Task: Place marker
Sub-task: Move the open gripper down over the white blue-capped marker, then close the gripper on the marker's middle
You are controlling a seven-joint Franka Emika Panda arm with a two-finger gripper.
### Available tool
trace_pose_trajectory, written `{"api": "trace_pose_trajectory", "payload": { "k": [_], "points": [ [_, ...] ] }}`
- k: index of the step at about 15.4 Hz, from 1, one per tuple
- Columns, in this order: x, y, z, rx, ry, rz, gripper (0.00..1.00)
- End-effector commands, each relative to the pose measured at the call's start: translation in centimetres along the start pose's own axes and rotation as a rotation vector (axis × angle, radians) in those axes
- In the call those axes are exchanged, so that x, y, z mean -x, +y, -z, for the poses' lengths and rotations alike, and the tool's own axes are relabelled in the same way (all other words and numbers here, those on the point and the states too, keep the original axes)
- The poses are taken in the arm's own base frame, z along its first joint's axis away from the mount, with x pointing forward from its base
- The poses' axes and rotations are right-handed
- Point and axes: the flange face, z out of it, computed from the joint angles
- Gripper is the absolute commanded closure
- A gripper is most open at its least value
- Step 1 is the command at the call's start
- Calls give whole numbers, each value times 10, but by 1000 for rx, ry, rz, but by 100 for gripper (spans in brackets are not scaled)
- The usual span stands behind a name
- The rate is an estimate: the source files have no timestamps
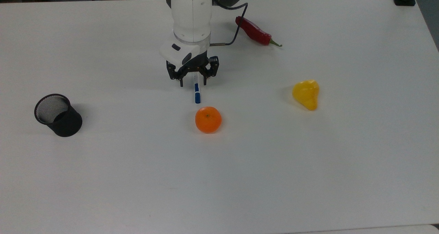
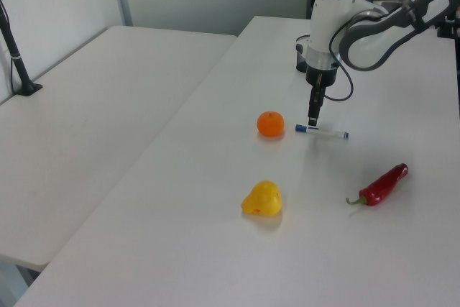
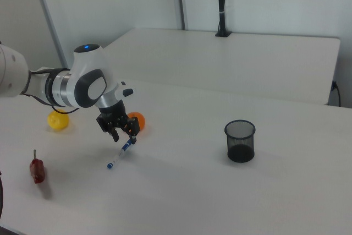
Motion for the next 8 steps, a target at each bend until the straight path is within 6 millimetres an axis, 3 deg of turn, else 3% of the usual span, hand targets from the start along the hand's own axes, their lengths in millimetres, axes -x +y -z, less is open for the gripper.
{"api": "trace_pose_trajectory", "payload": {
  "k": [1,4,8],
  "points": [
    [1,-5,-15,20,5,-1,40],
    [1,-8,-18,26,2,13,55],
    [2,-9,-24,29,-8,20,64]
  ]
}}
